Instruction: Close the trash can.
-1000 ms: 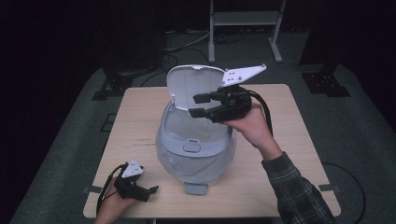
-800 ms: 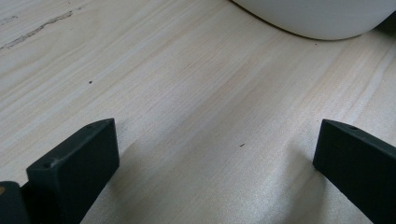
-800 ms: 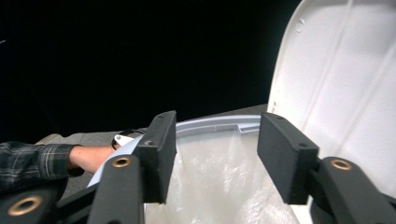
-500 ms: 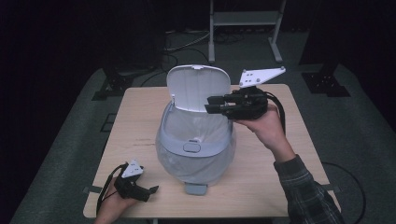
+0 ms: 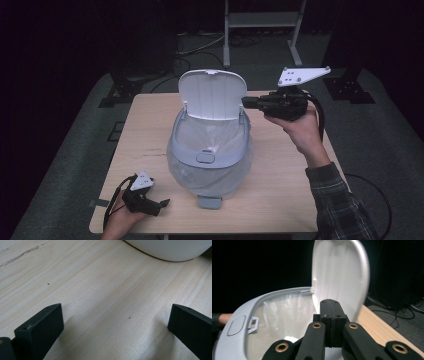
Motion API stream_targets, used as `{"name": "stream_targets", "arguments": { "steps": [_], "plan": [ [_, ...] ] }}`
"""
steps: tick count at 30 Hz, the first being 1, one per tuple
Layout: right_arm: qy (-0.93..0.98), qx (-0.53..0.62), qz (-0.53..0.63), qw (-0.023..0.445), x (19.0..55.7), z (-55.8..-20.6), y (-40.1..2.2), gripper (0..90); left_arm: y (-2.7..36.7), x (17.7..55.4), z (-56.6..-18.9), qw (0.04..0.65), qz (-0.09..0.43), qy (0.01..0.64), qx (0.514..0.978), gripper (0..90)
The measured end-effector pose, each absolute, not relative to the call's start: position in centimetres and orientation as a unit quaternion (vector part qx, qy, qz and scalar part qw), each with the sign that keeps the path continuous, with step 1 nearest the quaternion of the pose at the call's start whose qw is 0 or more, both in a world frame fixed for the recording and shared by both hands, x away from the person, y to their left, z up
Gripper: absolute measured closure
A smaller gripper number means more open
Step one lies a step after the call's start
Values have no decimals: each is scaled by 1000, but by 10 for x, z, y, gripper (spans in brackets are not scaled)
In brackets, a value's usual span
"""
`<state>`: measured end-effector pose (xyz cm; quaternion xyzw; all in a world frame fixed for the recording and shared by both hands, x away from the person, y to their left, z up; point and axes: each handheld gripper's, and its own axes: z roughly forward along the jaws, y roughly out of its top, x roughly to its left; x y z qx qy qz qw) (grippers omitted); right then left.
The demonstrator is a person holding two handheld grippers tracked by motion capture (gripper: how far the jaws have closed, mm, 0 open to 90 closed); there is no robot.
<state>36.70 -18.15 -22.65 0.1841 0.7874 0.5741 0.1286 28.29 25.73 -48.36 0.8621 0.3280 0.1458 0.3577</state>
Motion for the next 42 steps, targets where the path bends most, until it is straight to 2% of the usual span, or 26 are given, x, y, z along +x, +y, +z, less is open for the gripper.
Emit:
{"name": "stream_targets", "arguments": {
  "steps": [19,31,42],
  "plan": [
    [761,203,601,136,391,-217,-198,899,257,283,-484,358,146,328,862,0],
    [756,202,611,119,409,-212,-188,899,257,283,-484,358,146,328,862,0],
    [764,176,613,101,402,-211,-184,899,257,283,-484,357,145,328,862,0]
  ]
}}
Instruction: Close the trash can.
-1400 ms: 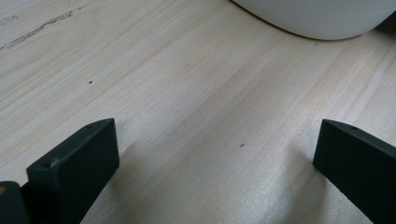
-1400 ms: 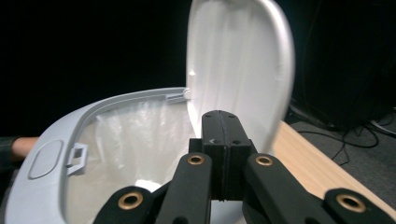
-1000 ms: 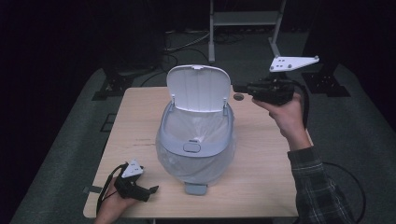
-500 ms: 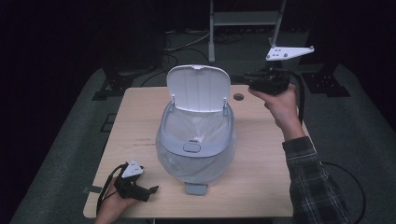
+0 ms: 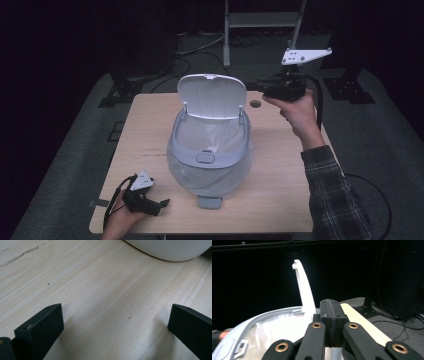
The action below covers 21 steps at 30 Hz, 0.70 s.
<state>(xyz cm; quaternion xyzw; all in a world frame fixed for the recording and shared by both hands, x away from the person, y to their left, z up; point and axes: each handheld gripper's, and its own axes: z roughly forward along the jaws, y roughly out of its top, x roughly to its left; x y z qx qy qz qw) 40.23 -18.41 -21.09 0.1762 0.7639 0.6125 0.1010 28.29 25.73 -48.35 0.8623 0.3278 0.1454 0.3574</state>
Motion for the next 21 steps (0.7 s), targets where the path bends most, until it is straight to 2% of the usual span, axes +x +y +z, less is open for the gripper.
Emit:
{"name": "stream_targets", "arguments": {
  "steps": [21],
  "plan": [
    [781,139,607,52,365,-222,-171,898,257,283,-484,358,145,328,862,0]
  ]
}}
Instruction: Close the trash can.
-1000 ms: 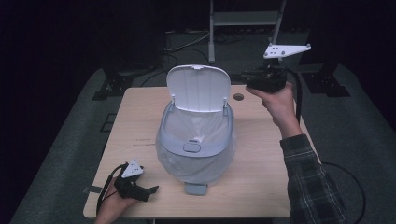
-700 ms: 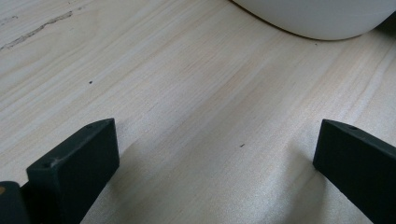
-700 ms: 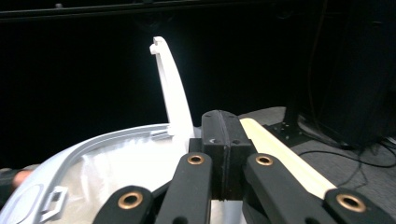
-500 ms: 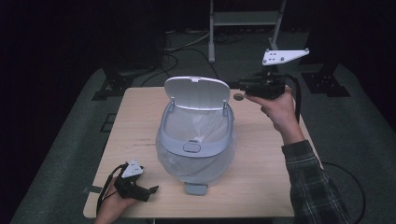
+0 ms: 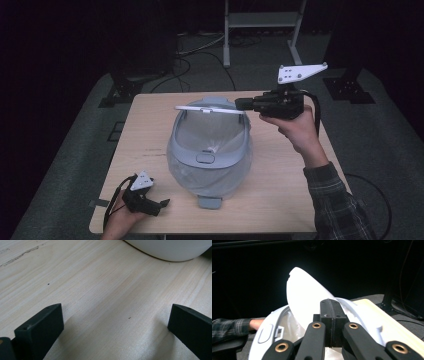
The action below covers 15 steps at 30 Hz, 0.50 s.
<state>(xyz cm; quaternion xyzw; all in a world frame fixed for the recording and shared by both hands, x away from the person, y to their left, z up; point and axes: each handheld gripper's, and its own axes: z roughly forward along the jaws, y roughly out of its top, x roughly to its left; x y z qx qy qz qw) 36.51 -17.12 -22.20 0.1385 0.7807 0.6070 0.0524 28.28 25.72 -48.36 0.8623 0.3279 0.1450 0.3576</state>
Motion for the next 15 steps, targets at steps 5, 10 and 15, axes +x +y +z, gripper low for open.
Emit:
{"name": "stream_targets", "arguments": {
  "steps": [5,10,15],
  "plan": [
    [786,126,603,49,356,-224,-164,898,257,283,-484,358,145,328,862,0],
    [795,117,594,43,349,-227,-157,898,257,283,-484,358,145,328,862,0],
    [801,106,588,36,343,-231,-148,897,257,283,-484,358,145,328,862,0]
  ]
}}
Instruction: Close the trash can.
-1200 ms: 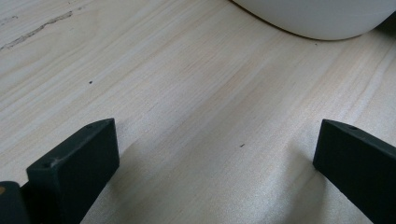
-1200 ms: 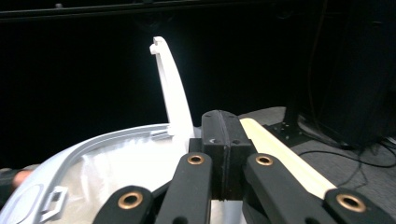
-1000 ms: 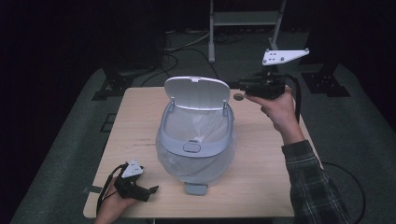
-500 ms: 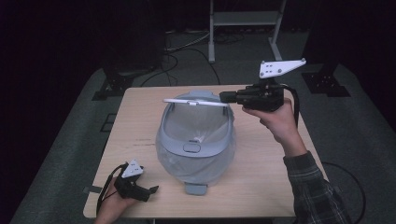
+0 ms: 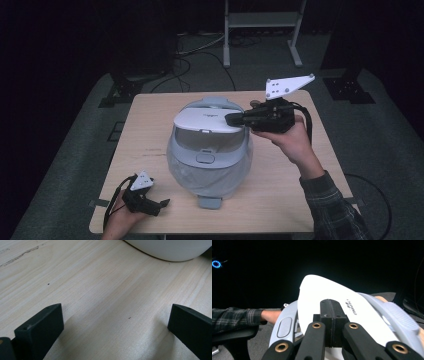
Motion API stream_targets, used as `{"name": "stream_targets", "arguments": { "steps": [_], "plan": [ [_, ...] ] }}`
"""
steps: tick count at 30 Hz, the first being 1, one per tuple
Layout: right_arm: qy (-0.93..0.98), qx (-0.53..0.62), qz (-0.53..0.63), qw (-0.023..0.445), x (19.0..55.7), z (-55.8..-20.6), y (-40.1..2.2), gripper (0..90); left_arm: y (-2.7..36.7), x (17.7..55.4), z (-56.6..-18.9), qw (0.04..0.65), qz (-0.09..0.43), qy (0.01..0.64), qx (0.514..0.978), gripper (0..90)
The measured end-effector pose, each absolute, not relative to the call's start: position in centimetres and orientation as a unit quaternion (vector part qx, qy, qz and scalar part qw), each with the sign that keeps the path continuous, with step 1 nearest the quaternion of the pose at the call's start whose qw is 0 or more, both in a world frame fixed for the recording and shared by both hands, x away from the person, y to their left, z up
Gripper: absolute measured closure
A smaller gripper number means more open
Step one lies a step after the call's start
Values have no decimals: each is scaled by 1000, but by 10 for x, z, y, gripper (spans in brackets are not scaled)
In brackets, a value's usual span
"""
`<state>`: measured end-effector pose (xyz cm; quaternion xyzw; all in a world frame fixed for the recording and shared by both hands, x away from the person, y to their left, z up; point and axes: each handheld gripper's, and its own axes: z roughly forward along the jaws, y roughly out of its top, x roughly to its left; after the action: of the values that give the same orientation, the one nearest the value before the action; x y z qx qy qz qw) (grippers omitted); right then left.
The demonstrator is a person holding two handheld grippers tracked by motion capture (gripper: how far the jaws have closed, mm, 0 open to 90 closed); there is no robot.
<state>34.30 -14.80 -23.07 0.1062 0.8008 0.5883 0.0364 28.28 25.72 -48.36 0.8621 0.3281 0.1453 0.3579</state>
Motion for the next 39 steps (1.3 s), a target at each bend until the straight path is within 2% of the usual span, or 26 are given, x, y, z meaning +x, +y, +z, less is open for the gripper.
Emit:
{"name": "stream_targets", "arguments": {
  "steps": [17,39],
  "plan": [
    [828,77,556,17,331,-238,-118,889,257,283,-484,358,146,328,862,0],
    [857,67,511,11,324,-245,-100,898,257,283,-484,358,145,328,862,0]
  ]
}}
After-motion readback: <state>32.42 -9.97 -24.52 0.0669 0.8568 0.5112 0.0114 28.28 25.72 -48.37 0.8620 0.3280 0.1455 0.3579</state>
